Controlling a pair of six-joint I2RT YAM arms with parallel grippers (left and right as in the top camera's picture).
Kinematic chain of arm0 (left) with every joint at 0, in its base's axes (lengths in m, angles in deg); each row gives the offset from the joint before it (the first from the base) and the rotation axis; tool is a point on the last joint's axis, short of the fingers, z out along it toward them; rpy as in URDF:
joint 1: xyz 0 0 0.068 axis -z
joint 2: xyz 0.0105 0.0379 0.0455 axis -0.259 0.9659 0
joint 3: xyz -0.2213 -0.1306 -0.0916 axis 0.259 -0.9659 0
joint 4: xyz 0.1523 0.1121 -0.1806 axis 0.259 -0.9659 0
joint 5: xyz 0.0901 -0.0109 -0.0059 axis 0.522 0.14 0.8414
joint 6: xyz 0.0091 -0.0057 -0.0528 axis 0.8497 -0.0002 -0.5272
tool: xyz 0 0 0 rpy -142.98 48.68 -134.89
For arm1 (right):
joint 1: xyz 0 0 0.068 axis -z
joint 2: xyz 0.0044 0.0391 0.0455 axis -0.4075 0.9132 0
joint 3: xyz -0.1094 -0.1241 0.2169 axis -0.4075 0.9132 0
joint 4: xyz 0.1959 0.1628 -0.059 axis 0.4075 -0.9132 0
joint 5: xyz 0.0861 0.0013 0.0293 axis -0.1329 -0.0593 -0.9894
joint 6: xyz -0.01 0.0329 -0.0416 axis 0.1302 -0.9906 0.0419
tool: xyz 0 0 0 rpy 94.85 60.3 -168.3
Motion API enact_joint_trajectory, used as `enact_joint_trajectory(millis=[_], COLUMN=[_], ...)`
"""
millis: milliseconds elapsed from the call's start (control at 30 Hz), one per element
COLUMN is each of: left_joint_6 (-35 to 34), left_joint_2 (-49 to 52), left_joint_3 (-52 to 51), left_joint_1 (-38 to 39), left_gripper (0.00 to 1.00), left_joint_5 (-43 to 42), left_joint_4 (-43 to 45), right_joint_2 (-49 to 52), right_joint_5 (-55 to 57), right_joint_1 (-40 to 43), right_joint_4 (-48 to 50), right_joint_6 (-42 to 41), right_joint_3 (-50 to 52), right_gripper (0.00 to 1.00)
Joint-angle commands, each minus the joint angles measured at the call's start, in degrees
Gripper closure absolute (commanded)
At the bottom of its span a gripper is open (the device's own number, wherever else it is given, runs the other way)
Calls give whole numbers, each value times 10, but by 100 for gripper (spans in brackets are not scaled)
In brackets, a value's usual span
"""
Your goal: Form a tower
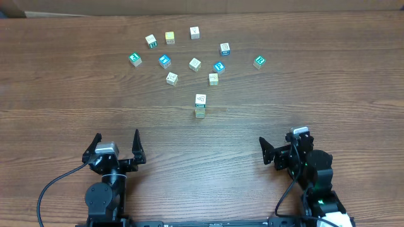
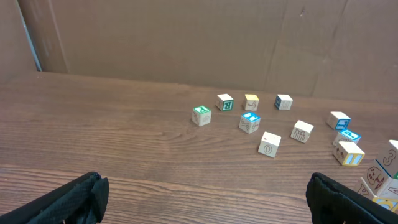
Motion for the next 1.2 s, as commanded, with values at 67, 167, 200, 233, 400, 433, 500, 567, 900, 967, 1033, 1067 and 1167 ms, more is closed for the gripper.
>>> enact_joint_trajectory(millis=[67, 167, 200, 233, 400, 433, 500, 567, 900, 967, 1033, 1067, 1167], left_joint_6=[13, 13, 13, 13, 13, 13, 13, 13, 13, 13, 13, 13, 13], left_joint_2=[-7, -7, -7, -7, -7, -7, -7, -7, -7, -7, -7, -7, -7], left_joint_3=[-2, -2, -2, -2, -2, -2, -2, -2, -2, -2, -2, -2, -2], left_joint_1=[4, 4, 4, 4, 4, 4, 4, 4, 4, 4, 4, 4, 4], left_gripper=[0, 0, 0, 0, 0, 0, 0, 0, 0, 0, 0, 0, 0], left_joint_5=[3, 3, 3, 3, 3, 3, 3, 3, 3, 3, 3, 3, 3], left_joint_4=[1, 1, 1, 1, 1, 1, 1, 1, 1, 1, 1, 1, 1], right_joint_2=[-67, -112, -135, -147, -215, -226, -249, -271, -419, -413, -416, -416, -416], right_joint_5=[-7, -7, -1, 2, 15, 14, 12, 12, 13, 13, 13, 13, 13], right_joint_1=[1, 1, 1, 1, 1, 1, 1, 1, 1, 1, 1, 1, 1], right_joint_4=[-44, -83, -105, -118, -155, -155, -155, -155, -152, -140, -153, -153, -153], right_joint_6=[-1, -1, -1, -1, -1, -2, -2, -7, -32, -32, -32, -31, -32], right_joint_3=[6, 6, 6, 6, 6, 6, 6, 6, 6, 6, 6, 6, 6], right_gripper=[0, 0, 0, 0, 0, 0, 0, 0, 0, 0, 0, 0, 0])
